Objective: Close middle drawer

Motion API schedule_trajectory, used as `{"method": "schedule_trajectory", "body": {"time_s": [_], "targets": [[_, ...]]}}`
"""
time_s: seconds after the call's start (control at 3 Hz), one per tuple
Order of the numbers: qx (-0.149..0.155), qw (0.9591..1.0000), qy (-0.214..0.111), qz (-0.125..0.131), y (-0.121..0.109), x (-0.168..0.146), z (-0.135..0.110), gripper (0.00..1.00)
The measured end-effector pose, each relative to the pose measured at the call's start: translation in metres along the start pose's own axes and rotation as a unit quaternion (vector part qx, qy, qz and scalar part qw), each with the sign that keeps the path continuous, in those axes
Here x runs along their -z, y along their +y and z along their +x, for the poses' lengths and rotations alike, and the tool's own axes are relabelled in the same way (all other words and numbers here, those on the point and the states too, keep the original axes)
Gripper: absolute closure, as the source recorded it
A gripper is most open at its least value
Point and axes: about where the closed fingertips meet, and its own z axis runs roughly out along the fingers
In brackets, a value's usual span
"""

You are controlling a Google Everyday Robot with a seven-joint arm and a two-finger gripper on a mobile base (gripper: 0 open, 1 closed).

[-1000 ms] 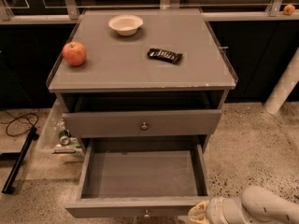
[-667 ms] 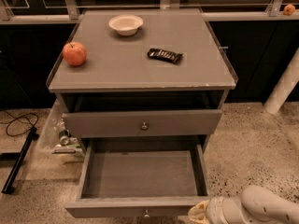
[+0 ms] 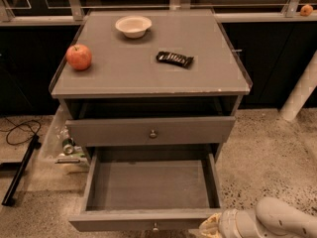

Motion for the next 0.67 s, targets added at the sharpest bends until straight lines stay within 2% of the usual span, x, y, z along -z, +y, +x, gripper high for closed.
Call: {"method": "schedule_trajectory", "body": {"time_s": [0.33,0.67], "targets": [[0.0,1.0,0.0,0.0,-0.0002,-0.0001,0.0,0.11],[-0.002,1.0,-0.002,-0.002,-0.0045,-0.0044,-0.0012,0.0]]}}
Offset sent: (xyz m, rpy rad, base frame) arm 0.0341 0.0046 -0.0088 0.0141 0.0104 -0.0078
